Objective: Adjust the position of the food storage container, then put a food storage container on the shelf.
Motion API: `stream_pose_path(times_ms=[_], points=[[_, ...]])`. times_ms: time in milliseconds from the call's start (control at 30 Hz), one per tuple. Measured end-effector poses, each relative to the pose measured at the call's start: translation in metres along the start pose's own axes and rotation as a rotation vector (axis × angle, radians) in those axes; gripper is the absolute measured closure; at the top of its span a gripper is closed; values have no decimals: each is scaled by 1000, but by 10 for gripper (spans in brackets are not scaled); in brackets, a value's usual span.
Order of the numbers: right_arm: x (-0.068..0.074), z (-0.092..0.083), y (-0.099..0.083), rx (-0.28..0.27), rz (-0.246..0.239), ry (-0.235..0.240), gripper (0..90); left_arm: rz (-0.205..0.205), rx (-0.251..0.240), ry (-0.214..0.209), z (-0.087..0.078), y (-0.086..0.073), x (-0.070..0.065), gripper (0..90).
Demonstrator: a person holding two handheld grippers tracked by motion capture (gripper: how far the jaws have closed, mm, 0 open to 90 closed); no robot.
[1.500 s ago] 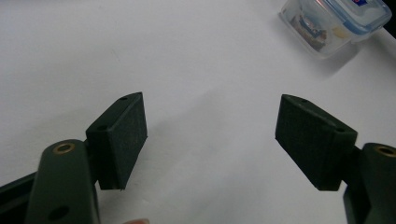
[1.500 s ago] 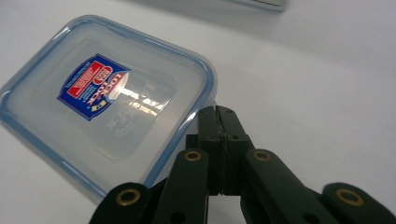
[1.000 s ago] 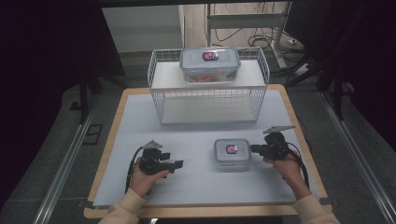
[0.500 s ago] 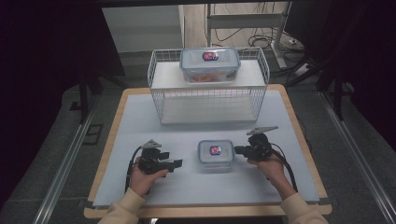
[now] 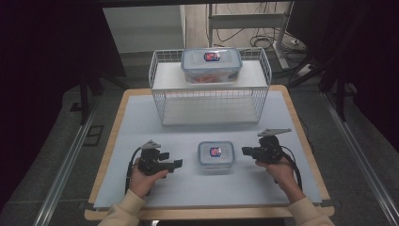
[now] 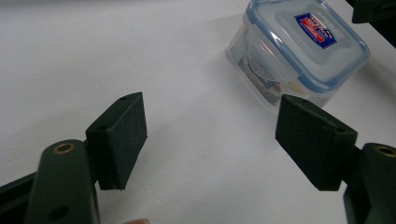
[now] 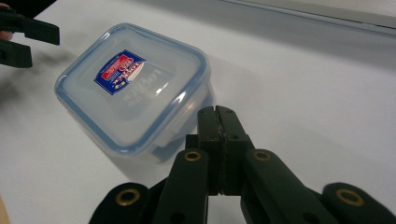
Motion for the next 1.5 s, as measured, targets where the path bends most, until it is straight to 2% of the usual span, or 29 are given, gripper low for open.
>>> stream_pose_path(times_ms=[233,467,533,600,667,733,767,967,1100,1200,1500], points=[[-8,-9,-2,-13,21,11,893,5,-17,3,-3,3,-1,249],[-6,-10,-1,-15,16,33,852,25,0,31,-1,3,0,246],[-6,-10,-1,-15,18,38,791,30,1,34,-2,3,-1,244],[-5,-10,0,-18,25,44,636,26,-6,23,-3,5,-3,238],[-3,-10,1,-16,29,55,560,17,-14,16,-4,7,-4,225],[-1,-11,2,-24,37,68,474,-4,-23,34,-4,11,-4,182],[0,-11,3,-29,47,74,436,-9,-28,27,-5,13,-5,158],[1,-13,6,-49,77,99,308,-33,-41,-39,-2,21,-11,158],[4,-13,6,-46,80,116,284,-31,-44,-59,1,29,-15,166],[7,-11,6,-38,89,139,257,-47,-45,-80,7,35,-19,165],[10,-5,4,-16,97,157,250,-106,-25,-151,33,48,-28,165]])
Point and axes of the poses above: each handheld gripper's, and its own axes: z roughly forward along the jaws, y roughly out of its top, x roughly to its left, the point moved 9 cm from there along z, roughly forward along the jaws, and after that the axes turned 15 degrees about z, right-handed, at the moved point
